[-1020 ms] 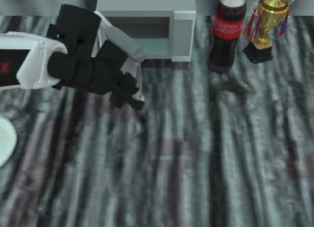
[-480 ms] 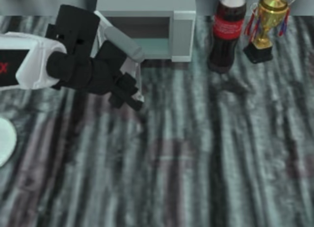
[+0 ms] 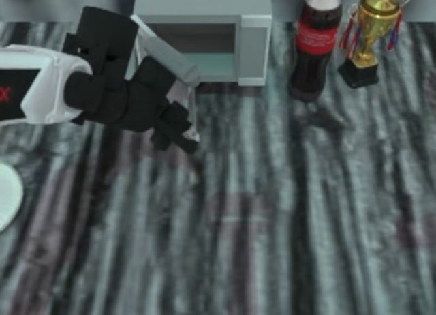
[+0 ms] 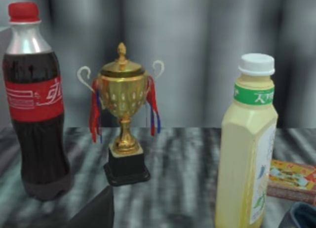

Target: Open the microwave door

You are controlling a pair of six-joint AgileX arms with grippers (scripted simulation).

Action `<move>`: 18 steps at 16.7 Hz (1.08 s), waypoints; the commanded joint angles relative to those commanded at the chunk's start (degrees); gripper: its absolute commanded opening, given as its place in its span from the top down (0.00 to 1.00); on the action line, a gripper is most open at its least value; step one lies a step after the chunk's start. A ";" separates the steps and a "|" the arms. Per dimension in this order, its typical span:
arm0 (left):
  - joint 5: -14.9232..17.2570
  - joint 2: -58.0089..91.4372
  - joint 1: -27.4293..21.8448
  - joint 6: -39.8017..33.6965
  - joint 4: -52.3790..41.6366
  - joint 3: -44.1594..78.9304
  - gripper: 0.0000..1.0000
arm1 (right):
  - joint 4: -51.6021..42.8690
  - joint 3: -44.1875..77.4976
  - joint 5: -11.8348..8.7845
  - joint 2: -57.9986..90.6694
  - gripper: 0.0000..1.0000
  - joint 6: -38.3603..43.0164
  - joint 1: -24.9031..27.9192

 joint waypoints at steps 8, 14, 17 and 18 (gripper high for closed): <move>0.00 0.00 0.00 0.00 0.00 0.00 1.00 | 0.00 0.00 0.00 0.00 0.00 0.00 0.00; 1.95 -0.14 0.86 2.41 -1.05 -0.19 1.00 | 0.00 0.00 0.00 0.00 0.00 0.00 0.00; 3.26 -0.44 1.85 4.62 -1.74 -0.14 1.00 | 0.00 0.00 0.00 0.00 0.00 0.00 0.00; 3.64 -0.45 2.17 5.25 -2.03 -0.22 1.00 | 0.00 0.00 0.00 0.00 0.00 0.00 0.00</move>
